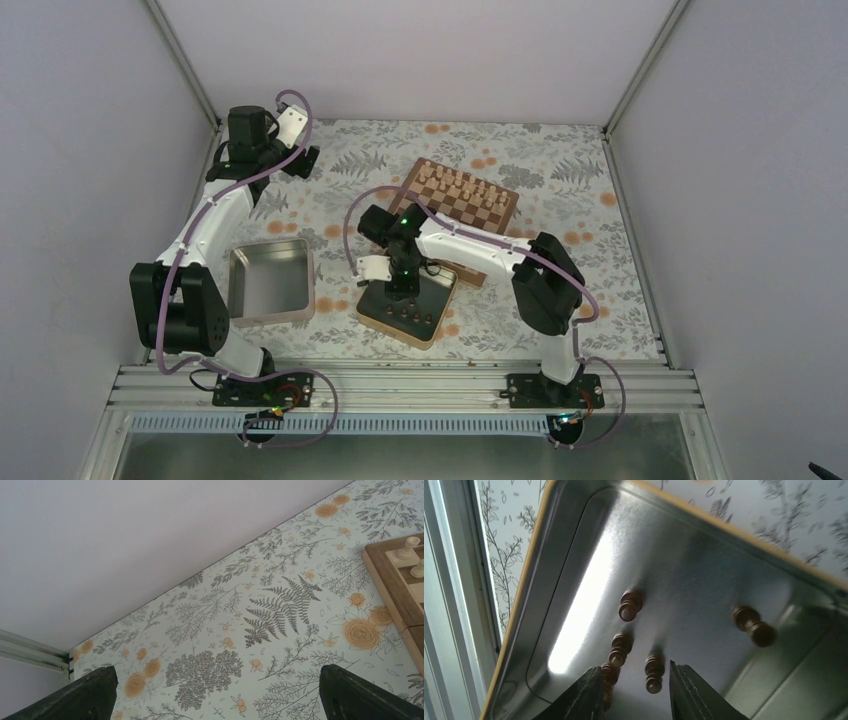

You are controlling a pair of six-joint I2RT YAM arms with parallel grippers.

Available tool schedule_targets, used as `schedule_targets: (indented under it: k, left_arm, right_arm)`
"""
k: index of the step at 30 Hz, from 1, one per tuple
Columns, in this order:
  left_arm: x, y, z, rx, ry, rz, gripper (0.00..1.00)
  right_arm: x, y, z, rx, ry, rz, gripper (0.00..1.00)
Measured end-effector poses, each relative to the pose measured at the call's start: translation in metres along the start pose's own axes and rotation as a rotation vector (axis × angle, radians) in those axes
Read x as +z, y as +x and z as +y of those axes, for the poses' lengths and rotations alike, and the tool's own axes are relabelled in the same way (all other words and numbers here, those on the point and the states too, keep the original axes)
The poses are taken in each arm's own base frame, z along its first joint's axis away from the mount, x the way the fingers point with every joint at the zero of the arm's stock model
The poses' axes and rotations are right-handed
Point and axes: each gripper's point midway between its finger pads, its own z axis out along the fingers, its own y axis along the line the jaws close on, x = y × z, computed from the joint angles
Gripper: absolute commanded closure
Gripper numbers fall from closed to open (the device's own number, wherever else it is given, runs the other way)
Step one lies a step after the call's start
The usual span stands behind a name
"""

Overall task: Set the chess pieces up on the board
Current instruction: Pick up the chess piece from the storage box.

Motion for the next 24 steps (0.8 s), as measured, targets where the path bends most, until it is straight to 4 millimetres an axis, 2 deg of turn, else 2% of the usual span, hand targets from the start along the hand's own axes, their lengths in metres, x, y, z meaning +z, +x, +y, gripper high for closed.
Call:
schedule_targets:
  k: [6, 9, 15, 24]
  left_arm:
    - [0.000, 0.000, 0.000, 0.000, -0.001, 0.000, 0.00]
    - [0.000, 0.000, 0.000, 0.000, 0.000, 0.000, 0.00]
    - [0.000, 0.000, 0.000, 0.000, 0.000, -0.001, 0.00]
    - [-0.001, -0.001, 0.000, 0.000, -0.001, -0.002, 0.00]
  right_arm:
    - [0.021, 0.007, 0.017, -0.003, -0.023, 0.032, 0.64]
    - [0.025, 0.002, 0.020, -0.012, -0.016, 0.020, 0.64]
    - [0.026, -0.009, 0.016, -0.018, 0.007, -0.018, 0.64]
    - [0.038, -0.011, 0.012, -0.017, 0.005, -0.014, 0.64]
